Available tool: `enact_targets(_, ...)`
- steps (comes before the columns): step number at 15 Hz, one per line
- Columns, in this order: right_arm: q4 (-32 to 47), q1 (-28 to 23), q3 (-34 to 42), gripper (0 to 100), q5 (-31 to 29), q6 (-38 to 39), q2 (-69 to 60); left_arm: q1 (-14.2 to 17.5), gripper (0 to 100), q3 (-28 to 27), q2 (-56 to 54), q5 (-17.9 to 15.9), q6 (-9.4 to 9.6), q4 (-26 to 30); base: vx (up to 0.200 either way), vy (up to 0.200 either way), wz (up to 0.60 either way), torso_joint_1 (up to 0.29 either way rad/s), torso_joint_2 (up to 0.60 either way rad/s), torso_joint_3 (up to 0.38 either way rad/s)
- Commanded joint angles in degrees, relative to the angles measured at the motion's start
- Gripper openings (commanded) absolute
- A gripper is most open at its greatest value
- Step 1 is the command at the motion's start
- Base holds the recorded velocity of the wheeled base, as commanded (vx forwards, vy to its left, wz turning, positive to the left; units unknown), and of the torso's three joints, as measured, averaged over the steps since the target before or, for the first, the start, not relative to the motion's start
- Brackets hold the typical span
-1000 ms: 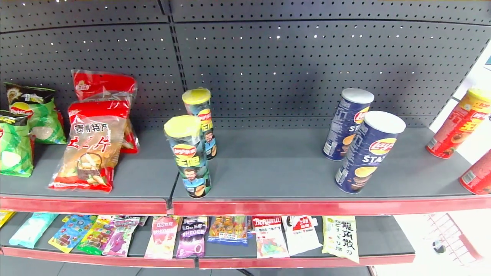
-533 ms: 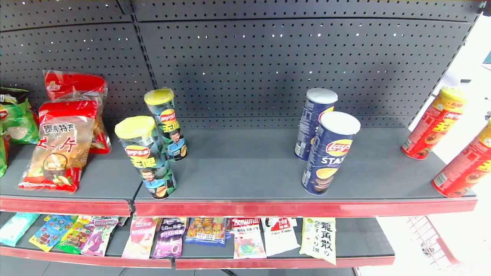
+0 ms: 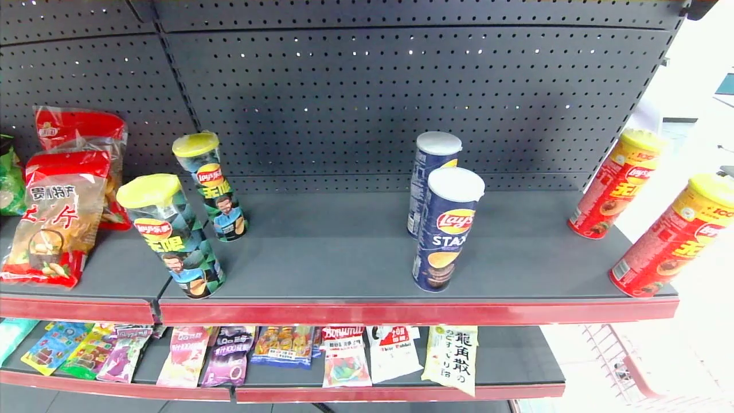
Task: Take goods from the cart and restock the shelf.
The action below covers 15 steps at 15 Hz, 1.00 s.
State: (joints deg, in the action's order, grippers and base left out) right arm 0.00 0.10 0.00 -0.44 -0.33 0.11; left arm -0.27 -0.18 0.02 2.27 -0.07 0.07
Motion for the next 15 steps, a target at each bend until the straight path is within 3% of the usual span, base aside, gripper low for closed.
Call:
enact_targets(1, 0.0, 0.08, 0.0, 100, 0.0, -0.02, -0.02, 0.09, 100, 0.01, -0.02, 0.02, -0.01, 0.01, 0.0, 0.0, 0.0, 0.0, 0.0, 0.0)
enact_targets(7, 0.0, 0.08, 0.0, 100, 0.0, -0.02, -0.02, 0.09, 100, 0.01, -0.02, 0.02, -0.01, 0.01, 0.0, 0.0, 0.0, 0.0, 0.0, 0.0)
enact_targets(10, 0.0, 0.08, 0.0, 100, 0.0, -0.02, -0.02, 0.09, 100, 0.01, -0.02, 0.02, -0.01, 0.01, 0.0, 0.0, -0.6, -0.002, 0.0, 0.002)
enact_targets(15, 0.0, 0.08, 0.0, 100, 0.0, -0.02, -0.02, 0.09, 100, 0.01, -0.02, 0.02, -0.01, 0.01, 0.0, 0.0, 0.0, 0.0, 0.0, 0.0)
